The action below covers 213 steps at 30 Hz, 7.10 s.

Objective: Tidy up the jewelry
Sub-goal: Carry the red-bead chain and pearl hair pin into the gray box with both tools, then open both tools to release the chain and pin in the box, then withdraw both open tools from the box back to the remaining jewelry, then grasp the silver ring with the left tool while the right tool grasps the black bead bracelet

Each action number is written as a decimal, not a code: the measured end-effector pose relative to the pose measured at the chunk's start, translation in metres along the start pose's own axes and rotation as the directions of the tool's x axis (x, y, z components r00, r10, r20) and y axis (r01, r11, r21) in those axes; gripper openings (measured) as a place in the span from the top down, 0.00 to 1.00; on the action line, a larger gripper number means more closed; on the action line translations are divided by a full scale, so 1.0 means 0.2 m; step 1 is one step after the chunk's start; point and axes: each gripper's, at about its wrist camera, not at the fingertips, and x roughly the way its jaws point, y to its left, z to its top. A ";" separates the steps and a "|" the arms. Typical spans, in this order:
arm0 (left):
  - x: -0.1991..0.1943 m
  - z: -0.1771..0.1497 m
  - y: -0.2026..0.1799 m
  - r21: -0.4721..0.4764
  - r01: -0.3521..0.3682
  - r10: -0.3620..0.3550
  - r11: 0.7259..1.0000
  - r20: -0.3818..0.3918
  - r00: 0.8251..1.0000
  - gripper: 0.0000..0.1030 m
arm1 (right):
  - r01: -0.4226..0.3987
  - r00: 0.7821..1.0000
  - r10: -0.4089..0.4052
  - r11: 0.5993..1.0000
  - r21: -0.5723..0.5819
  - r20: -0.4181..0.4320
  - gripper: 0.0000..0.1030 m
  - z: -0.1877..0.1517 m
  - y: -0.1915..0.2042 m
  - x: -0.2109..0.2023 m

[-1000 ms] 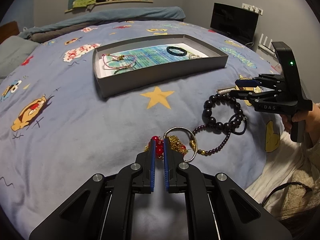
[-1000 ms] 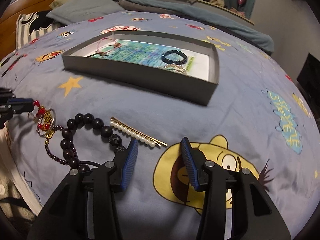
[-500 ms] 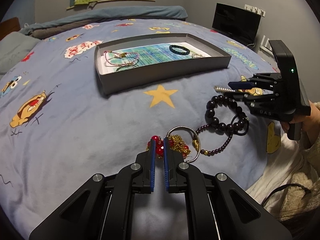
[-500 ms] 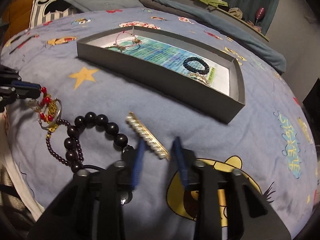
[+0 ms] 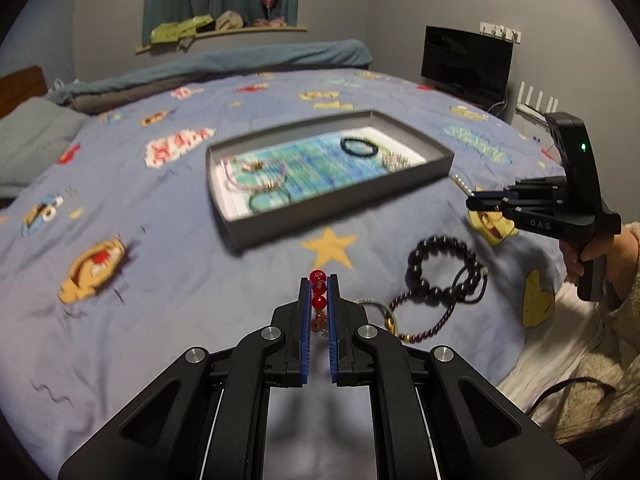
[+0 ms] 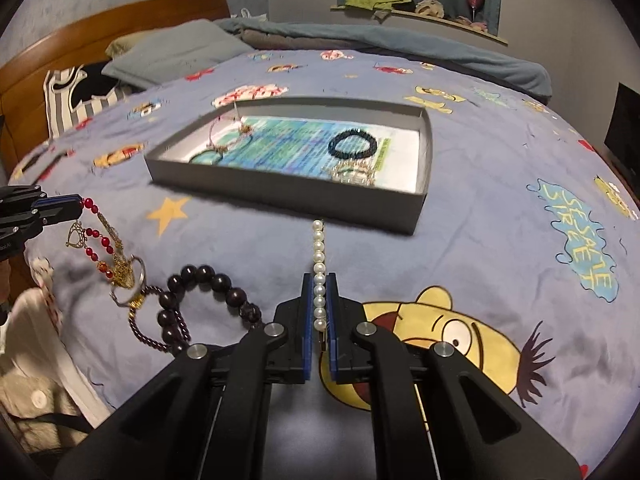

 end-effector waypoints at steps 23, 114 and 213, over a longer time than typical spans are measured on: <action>0.06 0.76 0.06 0.120 -0.021 0.007 0.993 0.118 0.993 0.92 | -0.003 1.000 0.002 0.997 0.071 0.014 0.95 0.59 -0.20 0.13; 0.24 0.51 -0.02 0.062 -0.138 0.134 0.988 0.072 0.988 0.09 | 0.070 0.991 -0.091 0.977 0.203 0.099 0.05 0.36 -0.15 -0.10; 0.33 -0.21 -0.25 0.028 0.115 -0.111 0.993 -0.108 0.988 0.55 | 0.012 0.999 -0.010 0.999 0.052 -0.039 0.46 -0.15 0.14 0.10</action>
